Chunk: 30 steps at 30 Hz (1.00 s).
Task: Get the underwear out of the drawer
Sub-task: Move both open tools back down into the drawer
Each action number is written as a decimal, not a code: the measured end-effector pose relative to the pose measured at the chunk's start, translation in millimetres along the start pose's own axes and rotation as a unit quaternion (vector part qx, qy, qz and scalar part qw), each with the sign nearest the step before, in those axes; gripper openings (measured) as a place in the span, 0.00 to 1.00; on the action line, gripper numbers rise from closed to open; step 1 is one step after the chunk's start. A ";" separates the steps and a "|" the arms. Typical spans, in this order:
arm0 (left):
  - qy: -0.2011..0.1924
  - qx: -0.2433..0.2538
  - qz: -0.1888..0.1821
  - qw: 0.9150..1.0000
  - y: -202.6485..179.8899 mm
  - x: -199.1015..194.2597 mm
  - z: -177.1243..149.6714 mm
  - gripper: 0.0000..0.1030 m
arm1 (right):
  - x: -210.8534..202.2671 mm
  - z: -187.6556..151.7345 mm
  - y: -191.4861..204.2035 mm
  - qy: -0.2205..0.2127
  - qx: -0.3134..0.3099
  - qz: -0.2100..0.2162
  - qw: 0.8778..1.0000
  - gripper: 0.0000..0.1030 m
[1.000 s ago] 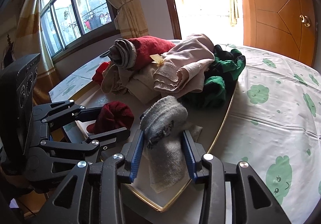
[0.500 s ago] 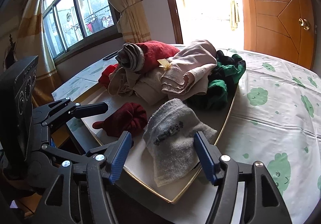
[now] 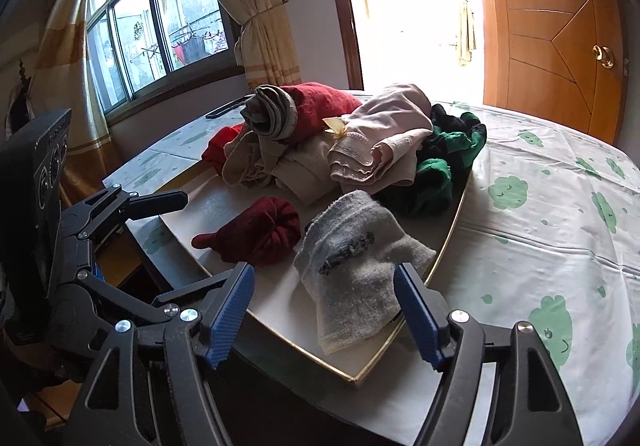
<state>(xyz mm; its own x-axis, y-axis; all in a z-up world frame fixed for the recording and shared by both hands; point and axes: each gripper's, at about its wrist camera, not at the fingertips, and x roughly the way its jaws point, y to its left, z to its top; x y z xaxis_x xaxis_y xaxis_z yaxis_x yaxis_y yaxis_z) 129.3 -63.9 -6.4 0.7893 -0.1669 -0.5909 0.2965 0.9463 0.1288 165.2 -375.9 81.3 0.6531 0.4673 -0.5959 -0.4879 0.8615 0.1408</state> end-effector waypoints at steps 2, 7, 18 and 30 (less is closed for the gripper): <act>-0.002 0.011 0.001 1.000 -3.1 -8.4 -6.1 0.97 | -10.8 -6.0 2.6 0.000 -0.012 -0.003 1.000 0.72; -0.007 0.049 -0.003 0.999 -16.8 -25.9 -28.7 0.98 | -44.1 -23.7 8.2 -0.004 -0.033 0.003 0.999 0.72; 0.033 0.102 -0.046 0.993 -47.3 -37.4 -61.2 0.98 | -85.9 -67.5 22.1 0.021 -0.079 0.005 0.997 0.76; 0.226 0.163 -0.162 0.947 -94.9 -2.5 -104.5 0.98 | -84.3 -111.5 19.2 0.063 -0.087 0.000 0.994 0.76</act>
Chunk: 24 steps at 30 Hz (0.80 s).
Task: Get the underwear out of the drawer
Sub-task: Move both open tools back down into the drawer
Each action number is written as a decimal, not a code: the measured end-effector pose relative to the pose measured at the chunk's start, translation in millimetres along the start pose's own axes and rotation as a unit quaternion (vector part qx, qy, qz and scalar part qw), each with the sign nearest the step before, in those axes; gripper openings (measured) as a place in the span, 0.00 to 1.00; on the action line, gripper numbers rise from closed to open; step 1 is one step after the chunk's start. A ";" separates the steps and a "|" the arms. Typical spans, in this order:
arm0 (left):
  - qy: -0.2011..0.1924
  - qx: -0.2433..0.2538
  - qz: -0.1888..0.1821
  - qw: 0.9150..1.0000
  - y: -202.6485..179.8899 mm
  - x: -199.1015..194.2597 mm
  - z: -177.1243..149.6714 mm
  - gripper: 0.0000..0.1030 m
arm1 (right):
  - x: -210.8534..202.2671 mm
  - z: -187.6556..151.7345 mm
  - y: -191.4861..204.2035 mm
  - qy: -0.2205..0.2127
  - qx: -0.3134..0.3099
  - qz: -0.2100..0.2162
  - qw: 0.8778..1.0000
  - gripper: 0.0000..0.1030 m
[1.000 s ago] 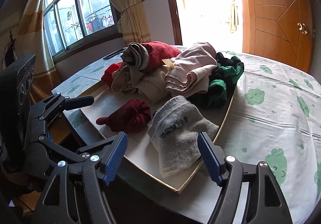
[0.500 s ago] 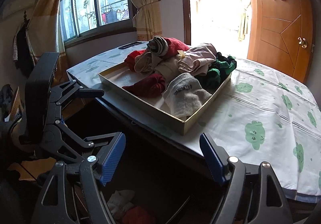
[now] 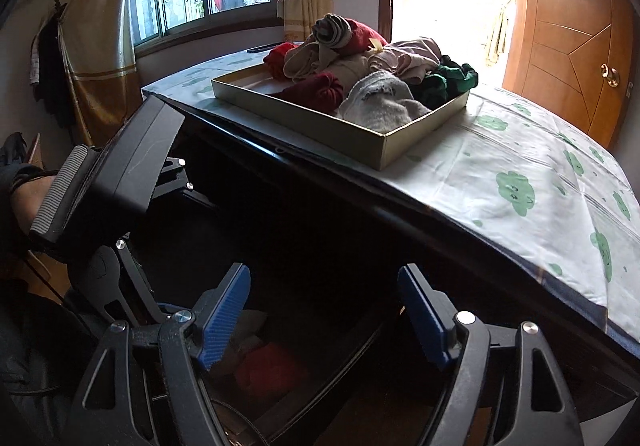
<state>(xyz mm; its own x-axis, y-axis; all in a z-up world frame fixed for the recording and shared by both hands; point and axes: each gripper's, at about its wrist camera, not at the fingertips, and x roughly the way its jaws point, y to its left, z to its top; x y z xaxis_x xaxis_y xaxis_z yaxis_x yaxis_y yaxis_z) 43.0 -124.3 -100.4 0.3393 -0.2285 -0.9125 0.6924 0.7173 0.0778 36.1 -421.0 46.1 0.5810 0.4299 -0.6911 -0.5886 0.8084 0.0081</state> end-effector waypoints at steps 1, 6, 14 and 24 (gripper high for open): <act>0.013 -0.005 -0.013 1.000 -0.1 4.6 0.6 0.98 | 2.2 -2.4 -1.2 0.001 0.004 0.001 1.000 0.76; 0.077 -0.018 -0.054 0.995 -3.0 29.0 3.0 0.98 | 9.6 -13.2 -0.5 0.005 0.010 0.005 1.000 0.76; 0.163 -0.045 -0.113 0.979 -2.1 57.8 1.2 0.96 | 13.9 -23.5 6.0 0.003 -0.006 0.005 1.000 0.76; 0.188 -0.060 -0.065 0.978 31.4 67.9 -1.6 0.88 | 16.5 -32.1 2.7 0.009 0.006 0.011 1.000 0.76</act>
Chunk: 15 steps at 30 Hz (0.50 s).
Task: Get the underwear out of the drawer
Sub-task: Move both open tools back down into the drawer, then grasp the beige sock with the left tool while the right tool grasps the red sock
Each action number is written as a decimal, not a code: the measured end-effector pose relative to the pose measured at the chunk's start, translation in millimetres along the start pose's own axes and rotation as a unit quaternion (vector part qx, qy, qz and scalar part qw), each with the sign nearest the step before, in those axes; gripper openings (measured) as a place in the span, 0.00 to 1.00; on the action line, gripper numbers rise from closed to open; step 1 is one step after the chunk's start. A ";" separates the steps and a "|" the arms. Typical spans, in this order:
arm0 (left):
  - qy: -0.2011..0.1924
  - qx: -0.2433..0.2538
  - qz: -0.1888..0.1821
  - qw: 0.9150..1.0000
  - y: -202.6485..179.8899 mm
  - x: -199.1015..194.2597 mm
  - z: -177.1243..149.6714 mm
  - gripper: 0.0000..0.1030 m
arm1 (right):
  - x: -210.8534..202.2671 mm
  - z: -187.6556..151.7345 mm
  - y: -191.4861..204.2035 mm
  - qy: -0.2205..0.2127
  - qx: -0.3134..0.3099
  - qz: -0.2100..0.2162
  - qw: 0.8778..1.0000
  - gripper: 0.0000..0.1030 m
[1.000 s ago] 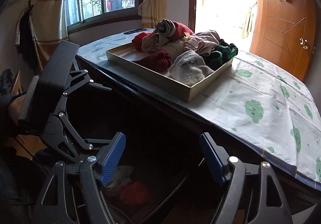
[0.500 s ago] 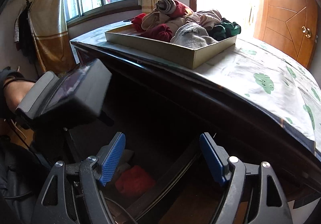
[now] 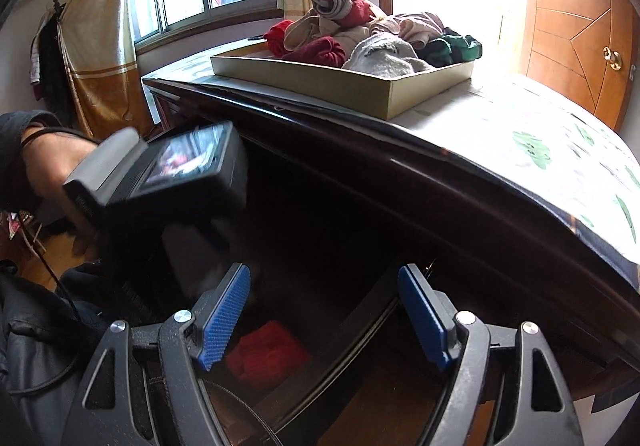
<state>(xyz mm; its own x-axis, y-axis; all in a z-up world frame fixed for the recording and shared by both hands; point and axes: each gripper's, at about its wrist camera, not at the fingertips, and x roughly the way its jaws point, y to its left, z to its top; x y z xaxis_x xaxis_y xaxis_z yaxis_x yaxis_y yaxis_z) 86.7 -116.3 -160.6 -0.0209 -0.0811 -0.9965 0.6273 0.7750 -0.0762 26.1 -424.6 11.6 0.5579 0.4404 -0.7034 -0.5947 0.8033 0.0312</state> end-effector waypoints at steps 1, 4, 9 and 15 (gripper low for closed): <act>0.003 -0.008 -0.005 1.000 6.6 0.6 -1.6 0.88 | 1.0 -0.3 0.3 0.006 0.000 0.006 1.000 0.76; 0.008 -0.021 -0.016 1.000 16.1 3.7 -8.3 0.87 | 9.9 0.0 7.1 0.045 -0.020 0.025 0.998 0.76; 0.009 0.001 -0.018 1.000 9.6 7.6 -10.0 0.71 | 29.0 3.7 24.6 0.119 -0.070 0.037 0.990 0.76; -0.020 0.014 -0.010 1.000 6.7 2.0 -16.8 0.50 | 50.5 11.4 42.6 0.207 -0.119 0.051 0.970 0.76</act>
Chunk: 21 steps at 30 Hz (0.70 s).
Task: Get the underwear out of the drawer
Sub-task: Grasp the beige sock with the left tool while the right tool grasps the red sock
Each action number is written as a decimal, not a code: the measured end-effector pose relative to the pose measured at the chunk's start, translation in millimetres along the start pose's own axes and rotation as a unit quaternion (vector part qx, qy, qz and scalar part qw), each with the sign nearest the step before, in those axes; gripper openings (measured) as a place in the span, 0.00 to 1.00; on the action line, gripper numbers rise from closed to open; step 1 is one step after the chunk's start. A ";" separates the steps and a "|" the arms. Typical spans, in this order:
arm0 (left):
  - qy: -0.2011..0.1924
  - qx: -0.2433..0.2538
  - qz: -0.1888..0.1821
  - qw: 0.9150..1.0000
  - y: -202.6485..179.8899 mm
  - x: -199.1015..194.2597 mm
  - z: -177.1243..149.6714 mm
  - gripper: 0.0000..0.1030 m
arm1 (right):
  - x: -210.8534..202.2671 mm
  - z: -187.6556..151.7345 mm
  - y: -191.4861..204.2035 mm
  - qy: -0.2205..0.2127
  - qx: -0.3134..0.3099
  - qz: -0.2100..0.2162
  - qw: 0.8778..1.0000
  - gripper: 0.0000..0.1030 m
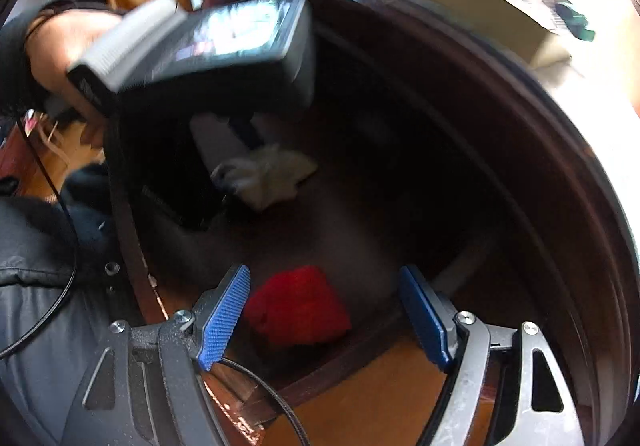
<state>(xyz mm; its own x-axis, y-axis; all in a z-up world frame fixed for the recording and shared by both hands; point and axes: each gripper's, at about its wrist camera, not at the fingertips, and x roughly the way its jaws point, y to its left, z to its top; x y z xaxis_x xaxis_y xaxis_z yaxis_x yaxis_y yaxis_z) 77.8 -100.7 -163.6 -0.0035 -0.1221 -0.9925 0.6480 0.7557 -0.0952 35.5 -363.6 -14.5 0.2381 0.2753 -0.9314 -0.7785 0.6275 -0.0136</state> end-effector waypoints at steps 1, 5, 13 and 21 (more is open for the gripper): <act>-0.007 0.001 0.003 1.000 1.6 -1.6 -3.2 0.48 | 2.3 2.5 1.7 0.008 -0.003 0.002 1.000 0.76; -0.040 -0.008 0.009 0.999 25.8 -12.0 -23.0 0.44 | 19.0 6.2 9.0 0.053 -0.017 0.008 0.998 0.75; -0.126 -0.040 0.043 0.990 53.6 -44.6 -61.7 0.44 | 48.7 12.0 15.8 0.147 -0.021 0.046 0.988 0.59; -0.183 -0.076 0.019 0.980 92.4 -58.4 -81.7 0.44 | 57.3 10.7 23.1 0.198 -0.042 0.016 0.979 0.41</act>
<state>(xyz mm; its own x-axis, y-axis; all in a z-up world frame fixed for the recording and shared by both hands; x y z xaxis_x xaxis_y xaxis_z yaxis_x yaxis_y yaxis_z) 75.6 28.7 -120.7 0.3100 -0.2929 -0.9045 0.5208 0.8482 -0.0962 37.4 -325.5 -64.2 -0.0186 -0.0204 -0.9996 -0.8311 0.5562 0.0041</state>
